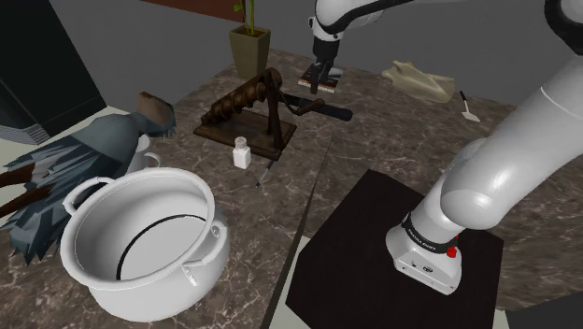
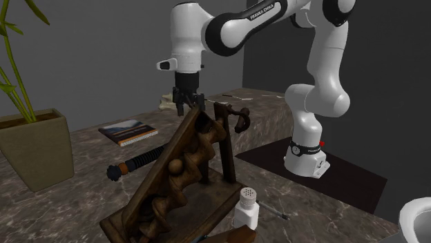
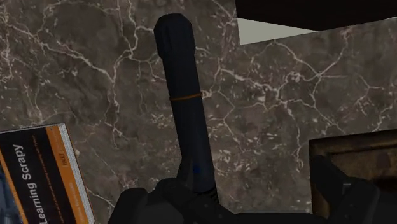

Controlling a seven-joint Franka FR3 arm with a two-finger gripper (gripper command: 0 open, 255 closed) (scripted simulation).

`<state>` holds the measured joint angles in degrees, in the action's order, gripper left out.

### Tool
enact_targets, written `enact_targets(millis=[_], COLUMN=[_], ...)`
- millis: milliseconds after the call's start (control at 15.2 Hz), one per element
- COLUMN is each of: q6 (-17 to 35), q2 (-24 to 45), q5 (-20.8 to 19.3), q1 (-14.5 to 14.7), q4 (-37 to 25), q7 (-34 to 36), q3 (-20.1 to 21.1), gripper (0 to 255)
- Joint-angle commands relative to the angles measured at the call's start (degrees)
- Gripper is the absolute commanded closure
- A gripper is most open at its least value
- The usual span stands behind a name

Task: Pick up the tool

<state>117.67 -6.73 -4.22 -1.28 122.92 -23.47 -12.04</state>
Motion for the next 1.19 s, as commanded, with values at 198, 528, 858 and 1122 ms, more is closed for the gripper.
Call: enact_targets(millis=[198, 528, 858, 1122], q6=[3.75, 5.58, 9.01, 10.11], q2=[11.69, 19.01, 20.78, 21.42], q5=[2.68, 4.52, 4.98, 5.14], q1=[-0.62, -1.61, -1.75, -1.78], q4=[-7.47, -12.6, -10.9, -10.42], q7=[-6.0, -9.49, -9.68, -9.73], q3=[-1.09, -1.02, -0.89, -0.82], gripper=[0, 0, 0, 255])
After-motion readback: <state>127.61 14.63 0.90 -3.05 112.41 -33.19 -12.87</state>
